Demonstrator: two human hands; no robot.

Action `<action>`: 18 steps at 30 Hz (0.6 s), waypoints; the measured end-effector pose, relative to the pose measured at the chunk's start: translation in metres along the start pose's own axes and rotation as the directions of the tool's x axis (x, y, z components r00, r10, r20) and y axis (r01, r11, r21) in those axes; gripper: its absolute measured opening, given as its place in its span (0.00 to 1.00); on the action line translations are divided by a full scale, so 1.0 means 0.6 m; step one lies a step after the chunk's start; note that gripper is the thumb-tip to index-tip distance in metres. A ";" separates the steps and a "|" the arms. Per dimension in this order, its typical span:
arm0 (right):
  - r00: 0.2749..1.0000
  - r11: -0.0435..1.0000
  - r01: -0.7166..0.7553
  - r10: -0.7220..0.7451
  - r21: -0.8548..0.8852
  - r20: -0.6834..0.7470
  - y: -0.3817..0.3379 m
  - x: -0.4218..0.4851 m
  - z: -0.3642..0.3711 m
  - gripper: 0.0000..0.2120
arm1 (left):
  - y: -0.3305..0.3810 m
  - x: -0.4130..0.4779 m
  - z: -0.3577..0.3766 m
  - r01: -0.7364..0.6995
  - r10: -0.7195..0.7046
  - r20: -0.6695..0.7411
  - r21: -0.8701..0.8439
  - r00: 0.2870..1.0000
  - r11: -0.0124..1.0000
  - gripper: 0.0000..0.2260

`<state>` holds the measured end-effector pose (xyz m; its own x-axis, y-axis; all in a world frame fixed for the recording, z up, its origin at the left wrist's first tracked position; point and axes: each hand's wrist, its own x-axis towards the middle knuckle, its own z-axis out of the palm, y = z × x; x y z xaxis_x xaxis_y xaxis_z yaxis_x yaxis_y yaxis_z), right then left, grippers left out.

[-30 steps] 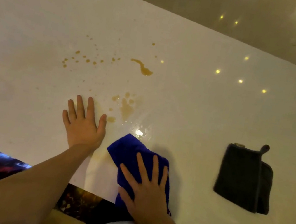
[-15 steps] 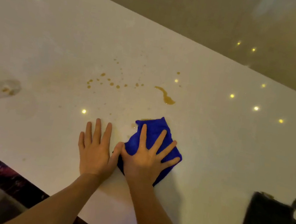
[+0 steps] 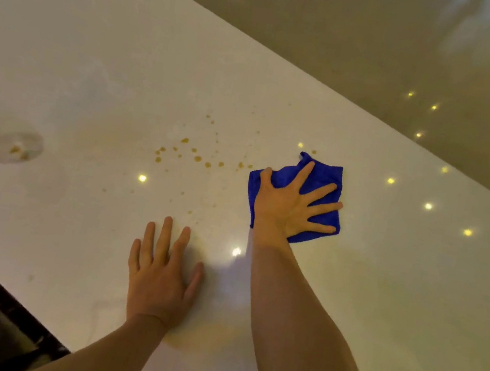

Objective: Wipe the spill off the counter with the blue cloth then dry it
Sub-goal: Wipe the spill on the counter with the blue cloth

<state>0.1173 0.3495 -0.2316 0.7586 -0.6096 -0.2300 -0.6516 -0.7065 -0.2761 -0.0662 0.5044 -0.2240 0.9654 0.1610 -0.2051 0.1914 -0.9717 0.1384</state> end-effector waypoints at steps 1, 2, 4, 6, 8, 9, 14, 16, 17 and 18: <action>1.000 1.000 -0.009 0.009 -0.006 0.005 -0.009 0.020 -0.004 0.45 | -0.002 -0.001 0.000 -0.002 0.002 0.002 -0.001 1.000 1.000 0.31; 1.000 1.000 -0.009 0.009 -0.019 0.004 -0.018 0.039 -0.007 0.46 | -0.003 -0.002 0.000 -0.001 0.001 -0.001 -0.003 1.000 1.000 0.31; 1.000 0.999 0.007 -0.006 -0.041 0.015 -0.038 0.077 -0.016 0.47 | 0.000 -0.004 0.000 -0.006 0.007 -0.009 0.012 1.000 1.000 0.32; 0.997 0.995 0.076 -0.074 -0.072 0.037 -0.057 0.100 -0.020 0.47 | 0.006 -0.005 -0.003 -0.004 0.004 0.012 0.013 1.000 1.000 0.33; 0.982 0.978 0.186 -0.181 -0.098 0.060 -0.085 0.106 -0.015 0.47 | 0.011 -0.001 -0.010 0.013 -0.013 0.026 0.021 1.000 1.000 0.33; 0.968 0.964 0.245 -0.239 -0.106 0.071 -0.099 0.103 -0.012 0.46 | 0.015 0.000 -0.014 0.013 -0.014 0.043 0.027 0.999 1.000 0.33; 0.799 0.786 0.600 -0.584 -0.148 0.143 -0.181 0.057 0.019 0.42 | 0.013 0.004 -0.018 0.007 -0.010 0.080 0.041 0.997 0.999 0.32; 0.687 0.679 0.725 -0.698 -0.116 0.201 -0.214 0.037 0.032 0.39 | 0.013 0.004 -0.015 0.005 -0.007 0.084 0.034 0.996 0.999 0.32; 0.623 0.622 0.778 -0.747 -0.086 0.231 -0.228 0.026 0.039 0.37 | 0.014 0.005 -0.015 0.008 -0.011 0.087 0.034 0.996 0.999 0.32; 0.554 0.559 0.827 -0.791 -0.061 0.258 -0.241 0.011 0.047 0.35 | 0.015 0.005 -0.016 0.012 -0.016 0.090 0.035 0.996 0.999 0.32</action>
<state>0.2168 0.4576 -0.2197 0.9377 0.3138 -0.1493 0.2626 -0.9211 -0.2874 -0.0598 0.4977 -0.2143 0.9425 0.1599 -0.2935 0.1971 -0.9751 0.1016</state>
